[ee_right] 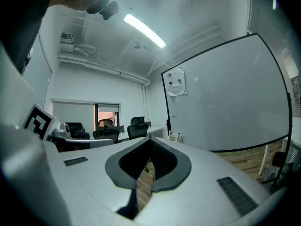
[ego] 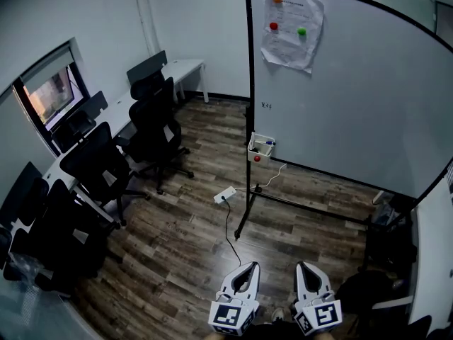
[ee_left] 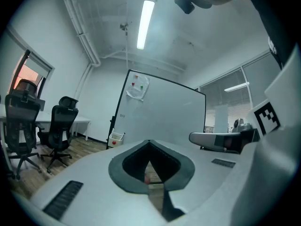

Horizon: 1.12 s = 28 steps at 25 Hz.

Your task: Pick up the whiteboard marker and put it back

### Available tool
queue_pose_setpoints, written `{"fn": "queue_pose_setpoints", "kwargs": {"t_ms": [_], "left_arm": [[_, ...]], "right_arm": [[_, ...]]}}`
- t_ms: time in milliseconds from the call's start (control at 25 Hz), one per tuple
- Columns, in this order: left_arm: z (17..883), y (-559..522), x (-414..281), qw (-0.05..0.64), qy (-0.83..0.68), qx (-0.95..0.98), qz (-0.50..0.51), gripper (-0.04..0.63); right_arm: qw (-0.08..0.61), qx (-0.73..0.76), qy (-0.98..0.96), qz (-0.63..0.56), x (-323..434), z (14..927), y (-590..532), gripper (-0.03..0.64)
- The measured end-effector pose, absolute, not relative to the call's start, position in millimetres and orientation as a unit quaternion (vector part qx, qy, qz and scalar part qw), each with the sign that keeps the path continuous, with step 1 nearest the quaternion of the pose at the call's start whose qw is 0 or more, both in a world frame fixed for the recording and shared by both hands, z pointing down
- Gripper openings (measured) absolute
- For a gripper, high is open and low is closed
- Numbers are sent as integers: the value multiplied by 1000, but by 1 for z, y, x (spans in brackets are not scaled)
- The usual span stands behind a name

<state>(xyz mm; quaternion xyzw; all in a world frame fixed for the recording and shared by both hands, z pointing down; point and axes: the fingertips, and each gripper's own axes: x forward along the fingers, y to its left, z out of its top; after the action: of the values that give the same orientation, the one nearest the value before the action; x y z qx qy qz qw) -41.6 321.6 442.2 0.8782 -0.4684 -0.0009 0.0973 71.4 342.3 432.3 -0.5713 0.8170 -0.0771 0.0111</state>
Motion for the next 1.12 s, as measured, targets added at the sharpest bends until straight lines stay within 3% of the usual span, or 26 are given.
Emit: {"fn": "queue_pose_setpoints", "kwargs": {"t_ms": [480,1120], "left_arm": [[450,331,-84,102,-453,886,-7,6],[453,285,-70,112,-471,875,-6,6]], "right_arm": [[5,-589,804,-79,36,434,352,12],[22,-577,811,-88,48,440,297,12]]}}
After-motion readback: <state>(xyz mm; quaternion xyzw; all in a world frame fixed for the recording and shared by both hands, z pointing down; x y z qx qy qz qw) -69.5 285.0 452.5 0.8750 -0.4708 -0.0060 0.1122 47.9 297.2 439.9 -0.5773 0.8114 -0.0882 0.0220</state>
